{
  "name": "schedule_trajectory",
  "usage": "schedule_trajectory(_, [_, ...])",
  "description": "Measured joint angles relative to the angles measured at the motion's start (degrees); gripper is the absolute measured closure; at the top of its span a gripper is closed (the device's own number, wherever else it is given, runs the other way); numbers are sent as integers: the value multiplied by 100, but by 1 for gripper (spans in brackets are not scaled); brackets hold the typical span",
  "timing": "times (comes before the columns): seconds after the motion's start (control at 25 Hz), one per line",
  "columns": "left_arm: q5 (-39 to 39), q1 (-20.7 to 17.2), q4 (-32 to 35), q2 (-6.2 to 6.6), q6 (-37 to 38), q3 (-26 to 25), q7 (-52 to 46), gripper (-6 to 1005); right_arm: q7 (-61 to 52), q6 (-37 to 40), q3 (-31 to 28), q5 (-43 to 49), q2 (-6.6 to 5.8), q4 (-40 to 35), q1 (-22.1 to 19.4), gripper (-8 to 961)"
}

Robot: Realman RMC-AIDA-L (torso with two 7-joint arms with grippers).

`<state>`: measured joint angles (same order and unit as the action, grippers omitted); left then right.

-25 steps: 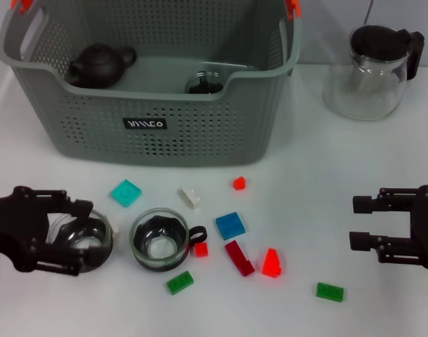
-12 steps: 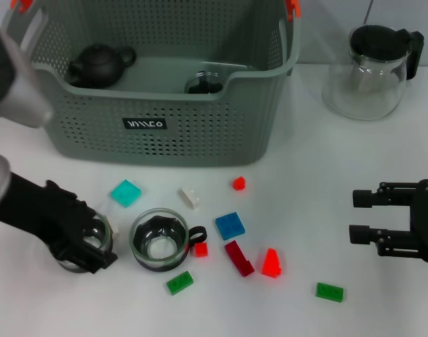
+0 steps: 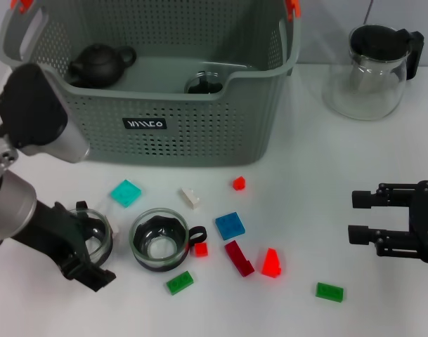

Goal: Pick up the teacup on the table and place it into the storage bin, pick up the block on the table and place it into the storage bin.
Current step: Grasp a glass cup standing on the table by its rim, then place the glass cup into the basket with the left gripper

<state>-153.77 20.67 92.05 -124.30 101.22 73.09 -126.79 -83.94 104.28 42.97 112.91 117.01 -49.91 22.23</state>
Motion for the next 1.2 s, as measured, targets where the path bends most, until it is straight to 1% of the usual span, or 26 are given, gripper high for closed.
schedule_trajectory(0.2, [-100,49,-483,11,-346,28,1,146,0,-17,0,3,7,-1,-7,297])
schedule_trajectory(0.48, [-245,176,-789,8,-567,55,-33,208,3,-23,0,4,14,40,-2,297])
schedule_trajectory(0.64, [-445,340,-1131,7,-635,76,-197,244,7,-23,0,4,-20,167,16,297])
schedule_trajectory(0.76, [-520,524,-1445,22,-624,-37,-339,349,0,-22,0,4,-40,213,27,297])
schedule_trajectory(0.84, [-526,566,-1495,24,-604,-87,-355,419,0,-13,-1,4,-45,216,27,297])
schedule_trajectory(0.96, [-528,572,-1427,20,-559,-89,-355,652,0,-7,-8,4,-53,218,32,297])
schedule_trajectory(1.2, [-545,614,-1201,36,-306,-234,-363,894,-1,3,-18,3,-56,219,41,298])
